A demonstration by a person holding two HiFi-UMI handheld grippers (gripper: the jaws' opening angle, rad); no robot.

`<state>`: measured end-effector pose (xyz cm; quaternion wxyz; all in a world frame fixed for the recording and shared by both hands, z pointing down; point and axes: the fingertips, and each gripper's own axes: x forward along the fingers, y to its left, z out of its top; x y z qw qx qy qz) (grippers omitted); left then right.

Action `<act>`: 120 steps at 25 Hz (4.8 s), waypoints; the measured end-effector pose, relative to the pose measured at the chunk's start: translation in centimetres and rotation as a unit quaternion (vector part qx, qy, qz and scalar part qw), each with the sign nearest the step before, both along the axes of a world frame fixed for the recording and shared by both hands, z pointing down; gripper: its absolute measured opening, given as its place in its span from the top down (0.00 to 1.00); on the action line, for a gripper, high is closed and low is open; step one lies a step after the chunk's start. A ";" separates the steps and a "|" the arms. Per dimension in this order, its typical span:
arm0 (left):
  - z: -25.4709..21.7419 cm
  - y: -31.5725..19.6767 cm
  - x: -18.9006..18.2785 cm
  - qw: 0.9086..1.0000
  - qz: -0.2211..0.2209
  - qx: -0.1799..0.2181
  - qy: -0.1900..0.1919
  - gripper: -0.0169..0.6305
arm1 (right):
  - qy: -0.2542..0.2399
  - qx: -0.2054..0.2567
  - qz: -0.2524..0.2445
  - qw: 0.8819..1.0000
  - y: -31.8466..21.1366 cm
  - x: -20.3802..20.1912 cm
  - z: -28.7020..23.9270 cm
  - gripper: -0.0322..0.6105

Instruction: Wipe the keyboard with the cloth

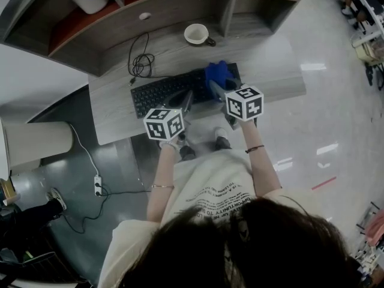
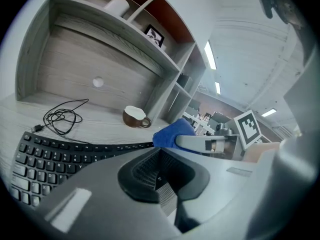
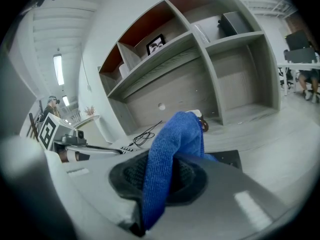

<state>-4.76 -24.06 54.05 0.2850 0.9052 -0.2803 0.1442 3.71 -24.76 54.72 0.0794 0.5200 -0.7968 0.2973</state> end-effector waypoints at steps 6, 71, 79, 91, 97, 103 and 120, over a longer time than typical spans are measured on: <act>0.0 -0.4 -0.7 1.000 0.000 0.001 0.002 0.97 | 0.002 0.000 -0.006 1.000 -0.3 -1.0 0.1 0.86; 0.0 -1.8 -13.9 1.000 -0.012 0.008 0.005 0.97 | 0.010 0.003 -0.028 1.000 -1.8 -14.6 0.1 0.86; 0.0 -1.9 -15.5 1.000 -0.014 0.008 0.004 0.97 | 0.010 0.003 -0.031 0.999 -2.0 -16.1 0.1 0.86; 0.2 -2.6 -17.7 1.000 -0.021 0.009 0.005 0.97 | 0.009 0.005 -0.037 0.999 -2.8 -18.4 0.3 0.86; 0.3 -2.9 -19.0 1.000 -0.027 0.009 0.002 0.97 | 0.008 0.006 -0.045 0.999 -3.2 -19.7 0.4 0.86; 0.5 -2.9 -20.7 0.999 -0.037 0.009 0.001 0.97 | 0.006 0.007 -0.054 0.998 -3.4 -21.4 0.5 0.86; 0.5 -3.2 -24.0 0.997 -0.076 0.013 -0.010 0.97 | -0.003 0.005 -0.101 0.995 -4.2 -25.2 1.0 0.86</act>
